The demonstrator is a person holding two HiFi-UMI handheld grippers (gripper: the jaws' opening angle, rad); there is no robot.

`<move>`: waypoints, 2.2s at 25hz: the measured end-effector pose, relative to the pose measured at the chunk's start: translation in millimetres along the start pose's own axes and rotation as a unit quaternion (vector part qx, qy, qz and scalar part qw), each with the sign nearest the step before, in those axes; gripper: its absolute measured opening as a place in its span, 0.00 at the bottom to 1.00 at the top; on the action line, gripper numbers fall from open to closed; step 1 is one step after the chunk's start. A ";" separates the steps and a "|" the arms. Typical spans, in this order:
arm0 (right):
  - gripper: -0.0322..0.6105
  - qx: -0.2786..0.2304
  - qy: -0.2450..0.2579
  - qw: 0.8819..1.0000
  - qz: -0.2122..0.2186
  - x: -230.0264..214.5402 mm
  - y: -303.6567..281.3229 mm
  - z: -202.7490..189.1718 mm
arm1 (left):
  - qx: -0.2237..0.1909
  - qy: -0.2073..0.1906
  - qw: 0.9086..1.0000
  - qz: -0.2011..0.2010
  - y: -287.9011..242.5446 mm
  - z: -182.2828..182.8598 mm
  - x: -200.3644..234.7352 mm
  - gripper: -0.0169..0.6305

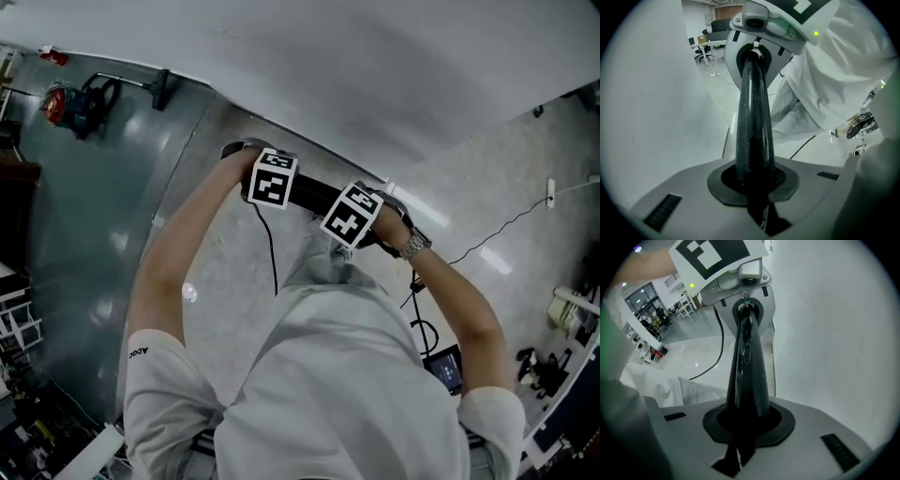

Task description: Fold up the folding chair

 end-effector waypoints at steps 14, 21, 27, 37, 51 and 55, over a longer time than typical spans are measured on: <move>0.13 -0.014 -0.091 0.996 0.021 -113.6 20.1 -23.1 | 0.038 -0.110 0.992 -0.047 25.9 36.1 128.2 0.10; 0.13 -0.014 -0.119 0.993 0.013 -149.1 5.5 -30.3 | 0.058 -0.124 0.990 -0.042 18.6 39.2 167.2 0.10; 0.13 -0.021 -0.097 0.995 -0.016 -171.4 0.5 -35.0 | 0.015 -0.114 0.993 0.025 7.6 45.8 191.9 0.11; 0.24 0.021 -0.090 0.995 -0.029 -182.3 -1.1 -56.7 | 0.011 -0.137 0.975 0.175 18.6 50.3 202.9 0.28; 0.36 -0.073 -0.225 0.966 -0.100 -207.3 23.4 -81.1 | -0.038 -0.069 0.940 0.332 36.6 53.2 215.9 0.42; 0.36 -0.079 -0.242 0.962 -0.097 -207.1 32.1 -92.8 | -0.043 -0.064 0.938 0.337 46.5 49.5 216.1 0.42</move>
Point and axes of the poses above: the fingertips, and each gripper's own axes: y backward along the fingers, x to its left, z out of its top, the point moved 6 cm from there along y, backward along the fingers, and after that the axes turned 6 degrees about x, right-handed, at the moved point
